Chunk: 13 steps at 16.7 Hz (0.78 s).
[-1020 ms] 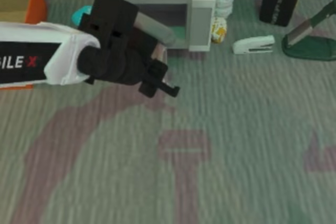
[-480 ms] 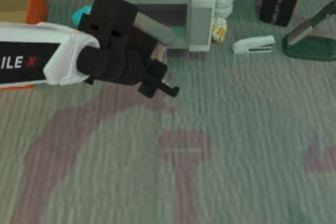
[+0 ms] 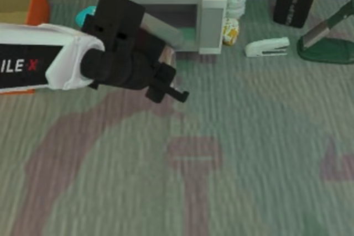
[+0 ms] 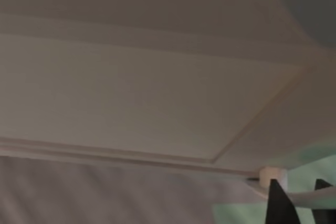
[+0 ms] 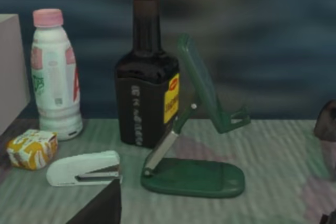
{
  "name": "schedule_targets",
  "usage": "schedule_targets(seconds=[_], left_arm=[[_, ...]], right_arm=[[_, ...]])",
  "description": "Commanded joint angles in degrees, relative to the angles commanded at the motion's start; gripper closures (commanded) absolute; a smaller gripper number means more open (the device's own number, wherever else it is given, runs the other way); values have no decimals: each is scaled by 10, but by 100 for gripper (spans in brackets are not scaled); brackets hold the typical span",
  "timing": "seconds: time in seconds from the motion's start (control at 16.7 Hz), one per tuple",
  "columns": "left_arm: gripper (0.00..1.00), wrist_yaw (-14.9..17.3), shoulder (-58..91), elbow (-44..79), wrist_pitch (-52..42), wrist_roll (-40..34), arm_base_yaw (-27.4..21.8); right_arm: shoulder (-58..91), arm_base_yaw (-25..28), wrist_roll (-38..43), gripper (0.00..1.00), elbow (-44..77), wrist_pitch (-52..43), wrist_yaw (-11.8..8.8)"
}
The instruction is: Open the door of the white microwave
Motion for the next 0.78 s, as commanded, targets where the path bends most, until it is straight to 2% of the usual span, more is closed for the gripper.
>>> schedule_targets(seconds=[0.3,0.78], left_arm=[[100,0,0,0,0,0,0],[100,31,-10,-11,-5,37,16]], right_arm=[[0,0,0,0,0,0,0],[0,0,0,0,0,0,0]])
